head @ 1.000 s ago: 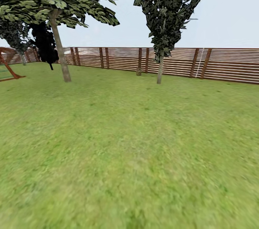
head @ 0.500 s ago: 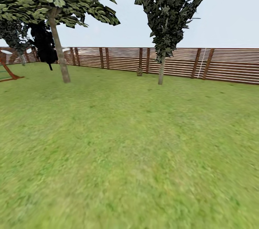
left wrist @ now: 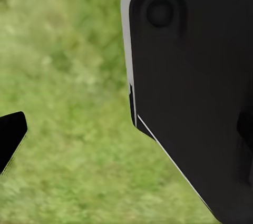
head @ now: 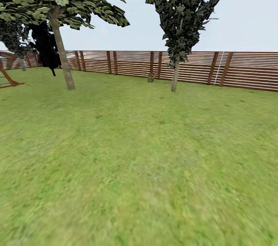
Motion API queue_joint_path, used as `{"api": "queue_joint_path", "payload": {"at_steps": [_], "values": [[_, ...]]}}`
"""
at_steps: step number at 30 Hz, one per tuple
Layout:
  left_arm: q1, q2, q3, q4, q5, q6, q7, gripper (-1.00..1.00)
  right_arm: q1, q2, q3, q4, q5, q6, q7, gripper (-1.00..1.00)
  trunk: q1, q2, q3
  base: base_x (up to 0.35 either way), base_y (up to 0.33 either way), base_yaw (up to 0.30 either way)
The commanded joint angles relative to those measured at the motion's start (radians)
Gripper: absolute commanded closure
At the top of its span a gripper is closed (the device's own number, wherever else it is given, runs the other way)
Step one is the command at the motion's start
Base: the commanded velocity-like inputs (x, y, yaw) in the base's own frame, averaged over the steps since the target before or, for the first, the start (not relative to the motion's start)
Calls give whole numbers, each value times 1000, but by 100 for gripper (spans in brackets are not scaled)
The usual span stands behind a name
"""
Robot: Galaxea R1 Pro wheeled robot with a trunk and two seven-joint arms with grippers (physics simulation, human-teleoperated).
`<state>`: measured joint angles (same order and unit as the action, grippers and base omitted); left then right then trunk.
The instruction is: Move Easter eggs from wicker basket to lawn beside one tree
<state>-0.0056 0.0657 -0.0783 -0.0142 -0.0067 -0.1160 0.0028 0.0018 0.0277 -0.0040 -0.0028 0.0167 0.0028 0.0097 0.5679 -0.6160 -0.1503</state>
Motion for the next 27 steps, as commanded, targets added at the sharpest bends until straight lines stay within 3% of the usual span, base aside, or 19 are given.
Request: {"api": "queue_joint_path", "payload": {"at_steps": [1,27], "values": [[-1,0,-8,1,-1,-4,0,-100,0,0,-1,0,2,0,1,-100,1,-1,-1,339,90,0],[-1,0,-8,0,0,-4,0,-100,0,0,-1,0,2,0,1,-100,1,-1,-1,317,90,0]]}}
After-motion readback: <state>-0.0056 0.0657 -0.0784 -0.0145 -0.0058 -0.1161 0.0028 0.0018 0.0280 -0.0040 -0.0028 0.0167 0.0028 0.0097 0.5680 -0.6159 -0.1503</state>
